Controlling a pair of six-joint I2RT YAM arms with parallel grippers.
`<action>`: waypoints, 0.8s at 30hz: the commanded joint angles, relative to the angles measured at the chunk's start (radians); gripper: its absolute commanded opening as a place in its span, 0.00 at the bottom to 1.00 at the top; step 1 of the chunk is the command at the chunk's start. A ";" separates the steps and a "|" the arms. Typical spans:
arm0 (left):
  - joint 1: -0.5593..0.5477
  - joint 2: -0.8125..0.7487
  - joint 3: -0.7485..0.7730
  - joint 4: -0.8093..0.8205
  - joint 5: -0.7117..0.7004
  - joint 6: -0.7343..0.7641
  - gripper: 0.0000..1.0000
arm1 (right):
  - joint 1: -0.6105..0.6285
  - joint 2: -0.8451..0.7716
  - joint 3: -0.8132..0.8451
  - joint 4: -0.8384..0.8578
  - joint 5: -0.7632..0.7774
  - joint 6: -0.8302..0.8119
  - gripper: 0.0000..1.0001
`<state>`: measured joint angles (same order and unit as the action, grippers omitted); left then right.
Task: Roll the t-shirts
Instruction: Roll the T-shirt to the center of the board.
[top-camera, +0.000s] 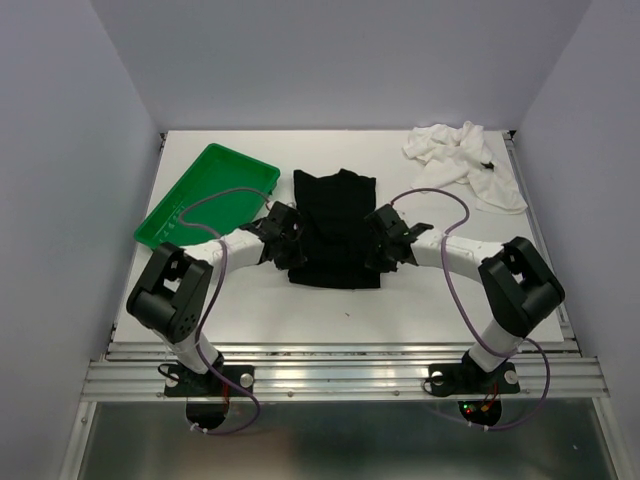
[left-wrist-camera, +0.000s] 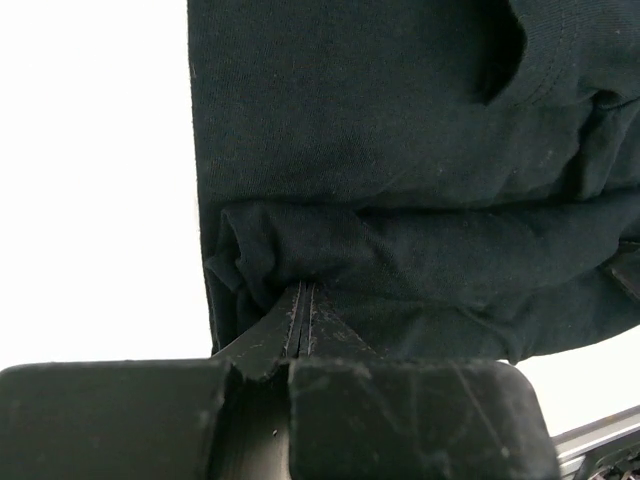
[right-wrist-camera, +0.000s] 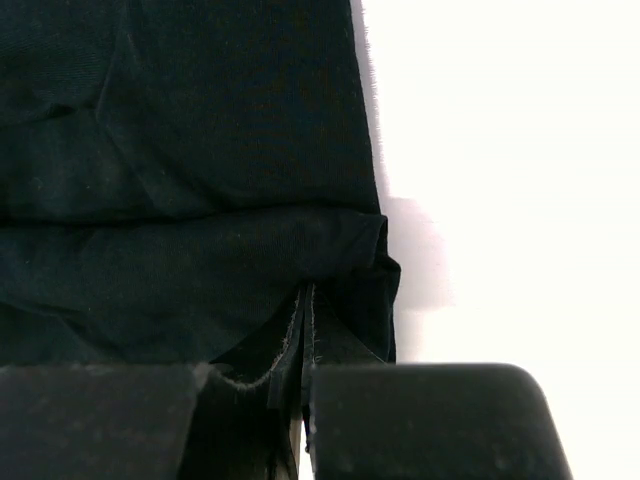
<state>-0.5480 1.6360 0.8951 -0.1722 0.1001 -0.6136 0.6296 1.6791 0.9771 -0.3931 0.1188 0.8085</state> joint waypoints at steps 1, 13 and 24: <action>-0.004 -0.004 -0.059 -0.018 -0.034 -0.002 0.00 | -0.001 0.008 -0.081 -0.004 0.027 -0.006 0.01; -0.087 -0.068 -0.127 -0.039 -0.026 0.005 0.00 | -0.010 0.037 -0.019 -0.038 0.078 -0.042 0.01; -0.102 0.022 -0.019 -0.113 -0.134 0.018 0.00 | 0.004 -0.070 -0.173 -0.009 -0.010 0.014 0.01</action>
<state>-0.6361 1.5776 0.8333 -0.1570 0.0422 -0.6247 0.6277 1.6474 0.9276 -0.3405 0.1356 0.8021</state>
